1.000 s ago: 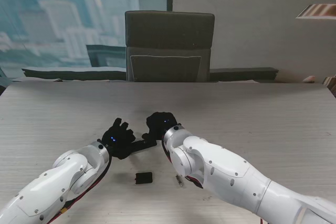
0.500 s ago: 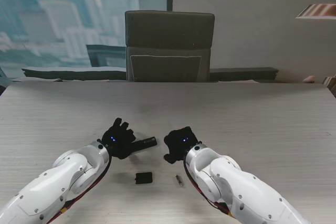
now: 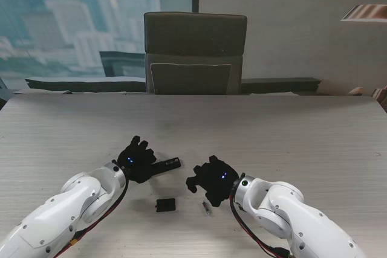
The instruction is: Install the batteries into the remote control and close the cover
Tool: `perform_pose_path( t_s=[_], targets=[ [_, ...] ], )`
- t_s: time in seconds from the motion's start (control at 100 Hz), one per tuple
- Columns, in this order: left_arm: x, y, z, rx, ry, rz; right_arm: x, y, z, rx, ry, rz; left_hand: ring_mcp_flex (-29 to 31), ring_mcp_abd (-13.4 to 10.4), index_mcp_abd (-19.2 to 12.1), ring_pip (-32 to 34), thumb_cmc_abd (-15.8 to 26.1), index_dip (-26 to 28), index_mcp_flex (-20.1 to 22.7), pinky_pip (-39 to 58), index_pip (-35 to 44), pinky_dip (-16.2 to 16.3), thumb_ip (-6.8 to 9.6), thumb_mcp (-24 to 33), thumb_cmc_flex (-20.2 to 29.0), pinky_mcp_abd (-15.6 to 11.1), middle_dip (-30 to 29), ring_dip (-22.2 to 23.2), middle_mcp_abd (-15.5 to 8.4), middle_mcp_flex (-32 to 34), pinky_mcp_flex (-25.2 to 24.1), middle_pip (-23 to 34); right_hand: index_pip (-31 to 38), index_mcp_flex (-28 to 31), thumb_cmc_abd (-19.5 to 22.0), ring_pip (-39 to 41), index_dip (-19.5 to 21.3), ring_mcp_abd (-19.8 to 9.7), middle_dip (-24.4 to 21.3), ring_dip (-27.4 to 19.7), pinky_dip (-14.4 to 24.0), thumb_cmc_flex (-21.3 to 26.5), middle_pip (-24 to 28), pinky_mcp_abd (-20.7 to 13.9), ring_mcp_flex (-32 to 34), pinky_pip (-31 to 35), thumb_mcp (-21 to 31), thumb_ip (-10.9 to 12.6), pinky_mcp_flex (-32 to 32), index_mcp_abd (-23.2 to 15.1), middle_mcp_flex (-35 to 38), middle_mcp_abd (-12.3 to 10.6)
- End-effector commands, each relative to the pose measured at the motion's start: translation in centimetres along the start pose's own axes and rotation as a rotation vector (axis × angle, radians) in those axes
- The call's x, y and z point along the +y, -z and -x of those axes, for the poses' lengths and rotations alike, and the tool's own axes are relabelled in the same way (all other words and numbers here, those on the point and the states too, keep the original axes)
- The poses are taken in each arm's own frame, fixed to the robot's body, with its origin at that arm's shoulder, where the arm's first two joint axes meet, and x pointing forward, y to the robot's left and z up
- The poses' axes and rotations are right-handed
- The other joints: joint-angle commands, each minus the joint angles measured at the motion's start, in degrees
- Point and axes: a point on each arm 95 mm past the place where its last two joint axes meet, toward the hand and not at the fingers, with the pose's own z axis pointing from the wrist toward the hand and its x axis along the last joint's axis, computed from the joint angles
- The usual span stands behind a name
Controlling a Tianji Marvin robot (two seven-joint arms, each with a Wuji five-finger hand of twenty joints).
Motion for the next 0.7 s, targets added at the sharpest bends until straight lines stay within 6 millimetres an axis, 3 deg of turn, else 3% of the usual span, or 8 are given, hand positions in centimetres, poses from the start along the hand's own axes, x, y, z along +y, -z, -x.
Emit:
perform_pose_path(
  t_s=[0.0, 0.32, 0.44, 0.58, 0.69],
  targets=[
    [3.0, 0.5, -1.2, 0.021, 0.007, 0.098, -1.0, 0.4, 0.3, 0.013, 0.006, -0.020, -0.87, 1.06, -12.48, 0.01, 1.05, 3.30, 4.44, 0.56, 9.38, -0.25, 2.54, -0.42, 7.95, 1.29, 0.39, -0.05, 1.14, -1.08, -1.01, -0.14, 2.59, -0.43, -2.61, 1.26, 1.21, -1.31, 1.12, 1.26, -0.38, 2.73, 2.09, -1.50, -0.75, -0.18, 3.96, -0.57, -0.56, -2.79, -1.50, -1.59],
    [3.0, 0.4, -1.3, 0.022, 0.006, 0.103, -3.3, 0.8, -0.2, 0.087, -0.008, -0.030, -0.89, 1.09, -12.21, 0.03, 1.09, 3.31, 4.35, 0.63, 9.38, -0.22, 2.53, -0.47, 7.98, 1.28, 0.40, -0.04, 1.10, -1.03, -0.95, -0.11, 4.89, 1.81, -3.94, 2.49, 2.13, -3.16, 1.78, 2.19, -0.79, 3.02, 3.89, -3.24, -2.09, -0.55, 5.34, -1.53, -1.37, -5.77, -4.37, -3.15],
    [3.0, 0.3, -1.4, 0.026, 0.007, 0.105, -4.2, 1.0, -0.8, 0.097, -0.023, -0.057, -0.83, 1.13, -12.54, 0.05, 1.10, 3.37, 4.46, 0.67, 9.48, -0.20, 2.53, -0.50, 7.94, 1.28, 0.41, -0.03, 1.06, -0.98, -0.89, -0.09, 6.59, 2.87, -4.54, 2.00, -2.46, -3.22, 1.54, 2.14, -1.49, 4.00, 3.73, -3.03, -2.34, -1.70, 5.50, -4.99, -2.17, -6.48, -4.85, -3.23],
    [2.9, 0.3, -1.4, 0.031, 0.008, 0.110, -5.2, 0.9, -1.2, 0.108, -0.020, -0.078, -0.78, 1.05, -12.56, 0.03, 1.23, 3.45, 4.38, 0.74, 9.59, -0.16, 2.51, -0.59, 7.99, 1.29, 0.39, -0.04, 1.11, -1.05, -0.82, -0.13, 7.73, 3.32, -5.29, 0.73, -4.36, -3.70, 1.41, 1.77, -2.48, 3.49, 3.29, -2.90, -4.23, -3.93, 4.91, -6.90, -4.35, -7.68, -7.15, -3.37],
    [2.9, 0.3, -1.4, 0.031, 0.009, 0.110, -6.1, 0.4, -1.3, 0.110, -0.010, -0.081, -0.73, 1.05, -12.50, 0.04, 1.21, 3.47, 4.36, 0.82, 9.62, -0.13, 2.53, -0.62, 8.01, 1.29, 0.41, -0.03, 1.09, -1.01, -0.71, -0.10, 10.78, 4.13, -7.55, -0.96, -7.57, -3.63, 1.11, 1.41, -3.83, 0.59, 2.88, -2.75, -6.78, -6.61, 3.63, -10.96, -7.31, -9.07, -10.03, -3.04]
  ],
)
